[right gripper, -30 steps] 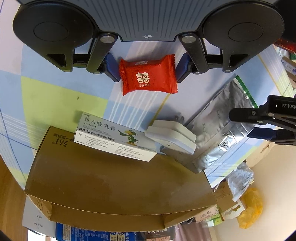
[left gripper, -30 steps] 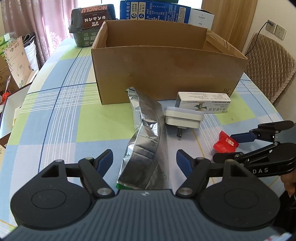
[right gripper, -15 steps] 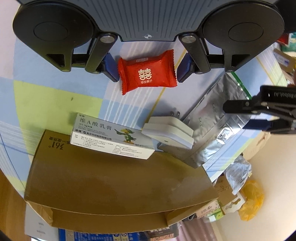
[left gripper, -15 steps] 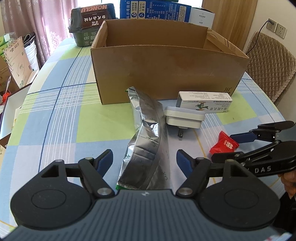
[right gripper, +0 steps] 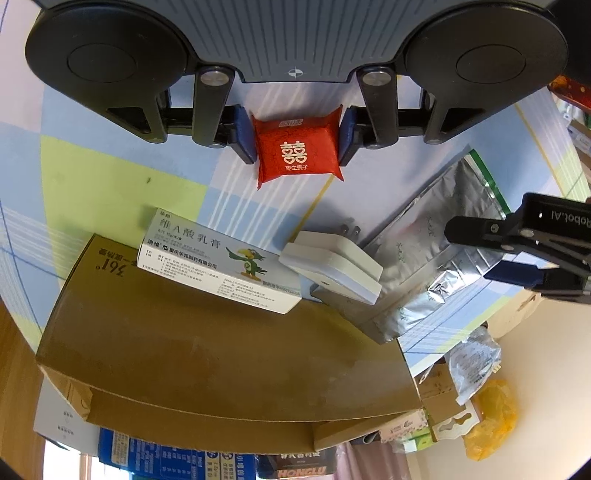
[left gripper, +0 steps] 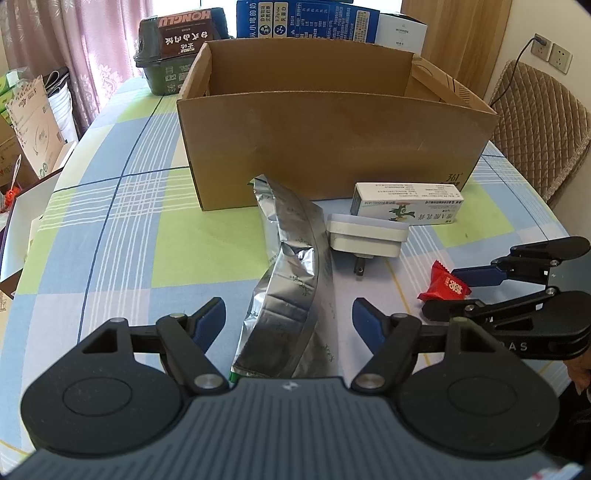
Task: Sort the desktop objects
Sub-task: 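Lift the foil bag and red candy and carry both over the cardboard box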
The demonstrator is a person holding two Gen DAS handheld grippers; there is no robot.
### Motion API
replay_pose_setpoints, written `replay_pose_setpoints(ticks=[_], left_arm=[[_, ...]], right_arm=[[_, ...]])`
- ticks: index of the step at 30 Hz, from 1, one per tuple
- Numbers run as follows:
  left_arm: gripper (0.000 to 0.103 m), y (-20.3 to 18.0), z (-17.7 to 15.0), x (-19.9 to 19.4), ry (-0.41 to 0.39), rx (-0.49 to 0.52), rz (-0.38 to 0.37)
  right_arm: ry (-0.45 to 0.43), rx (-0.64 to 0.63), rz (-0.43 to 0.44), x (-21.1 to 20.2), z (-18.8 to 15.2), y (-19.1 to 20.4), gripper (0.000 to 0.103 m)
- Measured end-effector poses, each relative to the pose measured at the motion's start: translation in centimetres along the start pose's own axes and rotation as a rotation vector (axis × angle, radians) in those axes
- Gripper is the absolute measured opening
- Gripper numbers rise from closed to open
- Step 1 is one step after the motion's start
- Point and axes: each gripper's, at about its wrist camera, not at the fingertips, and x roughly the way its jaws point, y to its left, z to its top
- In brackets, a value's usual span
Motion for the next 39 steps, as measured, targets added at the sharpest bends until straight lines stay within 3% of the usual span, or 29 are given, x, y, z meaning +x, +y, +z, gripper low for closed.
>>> replay_pose_setpoints(ticks=[10, 17, 20, 28, 33, 39], left_arm=[[0.072, -0.4, 0.6, 0.1, -0.007, 0.018, -0.003], [0.072, -1.0, 1.3, 0.9, 0.015, 0.076, -0.015], [0.071, -1.1, 2.1, 1.8, 0.05, 0.114, -0.024], [0.064, -1.1, 4.5, 5.8, 0.244, 0.178, -0.071], [0.054, -1.2, 5.0, 7.4, 0.293, 0.196, -0.059], [0.053, -1.5, 5.2, 8.4, 0.309, 0.204, -0.034]], right_arm=[[-0.066, -0.028, -0.047, -0.4, -0.1, 0.2, 0.043], [-0.05, -0.026, -0.057, -0.2, -0.1, 0.2, 0.043], [-0.047, -0.02, -0.062, -0.1, 0.0, 0.1, 0.043], [-0.051, -0.012, -0.069, -0.2, 0.0, -0.3, 0.043], [-0.054, -0.007, -0.068, -0.2, 0.1, -0.4, 0.043], [-0.054, -0.002, -0.064, -0.2, 0.1, -0.5, 0.043]])
